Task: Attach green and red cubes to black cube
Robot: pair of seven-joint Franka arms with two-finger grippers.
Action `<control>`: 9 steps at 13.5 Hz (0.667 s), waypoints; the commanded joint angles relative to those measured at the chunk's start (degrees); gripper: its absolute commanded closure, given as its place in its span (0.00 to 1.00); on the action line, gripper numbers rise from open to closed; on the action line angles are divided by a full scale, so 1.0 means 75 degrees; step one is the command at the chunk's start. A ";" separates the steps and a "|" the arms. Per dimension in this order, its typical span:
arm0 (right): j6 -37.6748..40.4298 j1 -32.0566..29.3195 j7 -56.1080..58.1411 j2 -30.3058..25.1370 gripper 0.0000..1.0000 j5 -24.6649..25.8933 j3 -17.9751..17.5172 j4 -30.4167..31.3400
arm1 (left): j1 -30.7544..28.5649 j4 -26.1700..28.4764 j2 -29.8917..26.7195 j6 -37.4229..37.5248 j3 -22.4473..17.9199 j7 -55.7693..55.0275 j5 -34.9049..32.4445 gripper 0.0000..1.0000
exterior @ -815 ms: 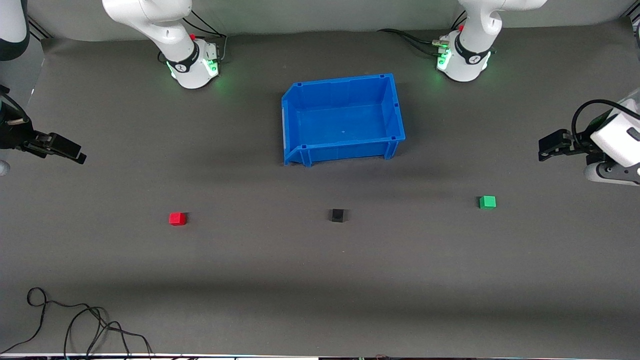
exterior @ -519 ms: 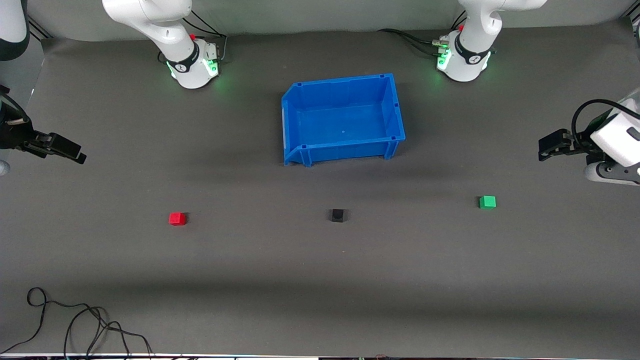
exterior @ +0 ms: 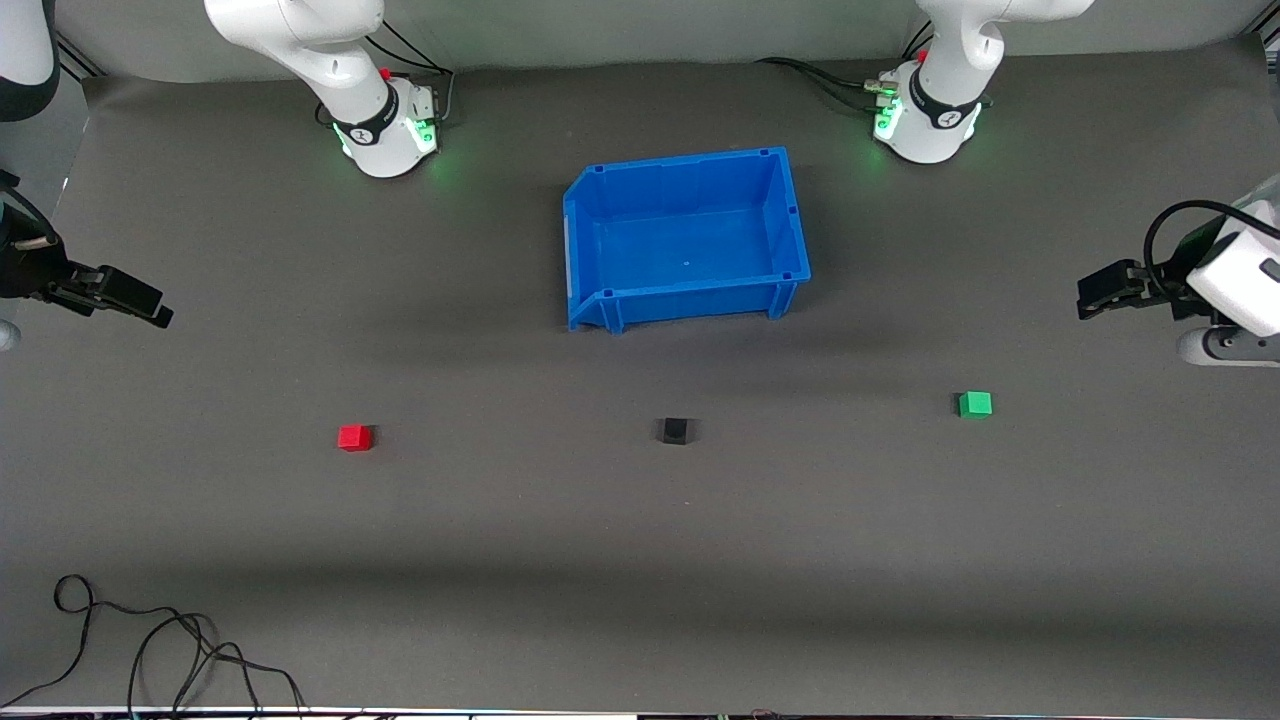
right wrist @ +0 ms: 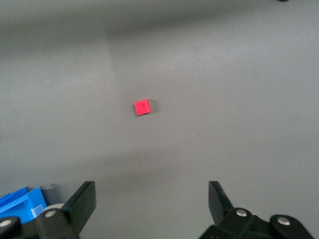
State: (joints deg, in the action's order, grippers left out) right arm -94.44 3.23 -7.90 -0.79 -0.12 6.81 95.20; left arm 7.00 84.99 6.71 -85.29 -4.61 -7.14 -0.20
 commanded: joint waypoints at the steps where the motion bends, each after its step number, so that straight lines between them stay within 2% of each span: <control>1: -0.0041 0.0015 -0.0025 -0.0199 0.00 0.0051 0.0018 0.0151 | 0.0063 0.0070 -0.0133 0.0238 -0.0053 -0.2029 0.0004 0.00; 5: -0.0216 0.0027 -0.0002 -0.0199 0.00 -0.0205 0.0030 0.0349 | 0.0028 0.0175 -0.0074 0.0309 -0.0065 -0.4782 0.0259 0.00; 9: -0.1900 0.0225 -0.0013 -0.0293 0.00 -0.0418 0.0018 0.1811 | -0.0509 0.0374 -0.0085 -0.0111 -0.0088 -0.7128 0.1161 0.00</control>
State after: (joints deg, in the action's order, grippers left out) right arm -102.22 3.57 -7.91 -0.84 -2.36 6.88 101.50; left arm 5.71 86.53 6.79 -84.20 -5.20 -52.96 5.07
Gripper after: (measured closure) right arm 0.000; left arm 0.000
